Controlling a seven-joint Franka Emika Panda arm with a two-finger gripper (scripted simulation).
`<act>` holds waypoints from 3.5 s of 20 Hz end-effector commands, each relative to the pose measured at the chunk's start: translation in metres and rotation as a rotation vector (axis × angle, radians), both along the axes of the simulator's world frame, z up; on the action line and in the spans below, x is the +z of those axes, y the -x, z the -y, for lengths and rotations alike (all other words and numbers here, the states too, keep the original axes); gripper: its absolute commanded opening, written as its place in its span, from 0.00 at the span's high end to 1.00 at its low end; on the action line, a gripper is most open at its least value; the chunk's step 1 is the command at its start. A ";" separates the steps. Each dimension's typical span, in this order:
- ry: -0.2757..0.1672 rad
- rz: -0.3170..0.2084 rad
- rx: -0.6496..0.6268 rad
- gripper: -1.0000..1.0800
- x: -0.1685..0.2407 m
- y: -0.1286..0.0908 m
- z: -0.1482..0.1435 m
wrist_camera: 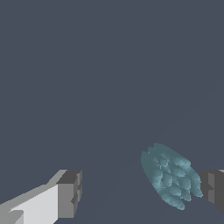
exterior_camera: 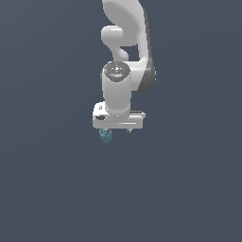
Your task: Pick up the object and move it to a goal position.
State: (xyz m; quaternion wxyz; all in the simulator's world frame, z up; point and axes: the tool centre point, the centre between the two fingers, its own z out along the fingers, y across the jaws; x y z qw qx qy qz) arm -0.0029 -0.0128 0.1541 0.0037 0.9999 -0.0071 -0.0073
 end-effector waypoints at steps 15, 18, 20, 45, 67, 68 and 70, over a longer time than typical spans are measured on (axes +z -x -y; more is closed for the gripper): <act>0.008 0.060 -0.027 0.04 0.024 -0.014 0.010; 0.008 0.061 -0.022 0.04 0.024 -0.014 0.010; 0.008 0.060 -0.013 0.04 0.023 -0.013 0.011; 0.004 0.030 0.433 0.04 -0.016 0.018 0.044; -0.012 0.011 0.824 0.04 -0.046 0.048 0.067; -0.012 0.011 0.830 0.04 -0.047 0.049 0.067; -0.013 0.011 0.837 0.04 -0.047 0.050 0.068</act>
